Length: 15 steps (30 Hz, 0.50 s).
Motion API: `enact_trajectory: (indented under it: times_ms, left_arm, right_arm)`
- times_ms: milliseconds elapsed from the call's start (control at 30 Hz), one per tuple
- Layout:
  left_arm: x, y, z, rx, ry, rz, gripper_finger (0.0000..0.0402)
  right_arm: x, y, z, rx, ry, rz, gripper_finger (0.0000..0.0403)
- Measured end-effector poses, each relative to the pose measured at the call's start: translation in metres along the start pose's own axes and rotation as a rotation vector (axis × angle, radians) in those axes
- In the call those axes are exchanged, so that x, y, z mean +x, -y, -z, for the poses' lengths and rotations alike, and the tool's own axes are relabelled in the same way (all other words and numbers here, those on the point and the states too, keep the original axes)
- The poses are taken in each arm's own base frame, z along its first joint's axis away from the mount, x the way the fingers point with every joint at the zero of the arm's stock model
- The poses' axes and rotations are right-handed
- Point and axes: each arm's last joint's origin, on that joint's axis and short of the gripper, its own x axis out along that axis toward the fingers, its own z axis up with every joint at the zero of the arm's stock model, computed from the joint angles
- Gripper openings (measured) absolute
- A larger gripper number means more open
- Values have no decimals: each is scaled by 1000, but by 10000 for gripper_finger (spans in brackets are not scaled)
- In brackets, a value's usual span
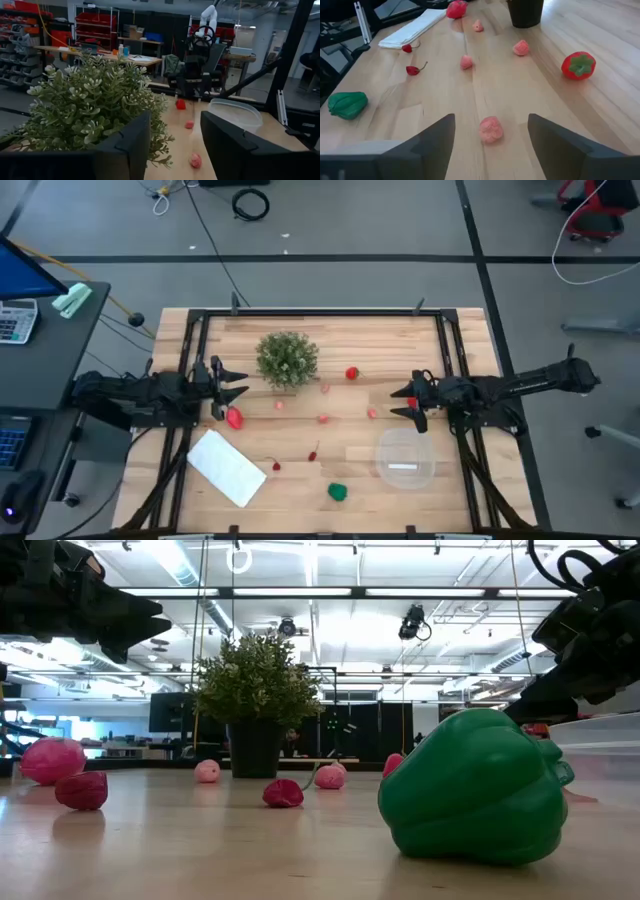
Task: Pick and placing Produce into tupperware
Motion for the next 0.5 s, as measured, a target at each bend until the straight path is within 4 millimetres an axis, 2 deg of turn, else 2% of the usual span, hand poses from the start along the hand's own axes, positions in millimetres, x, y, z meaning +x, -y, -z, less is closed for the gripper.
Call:
enact_trajectory:
  times_ms: [500]
  left_arm:
    - [0, 0, 0, 0, 0, 0, 177]
  right_arm:
    - [0, 0, 0, 0, 0, 0, 259]
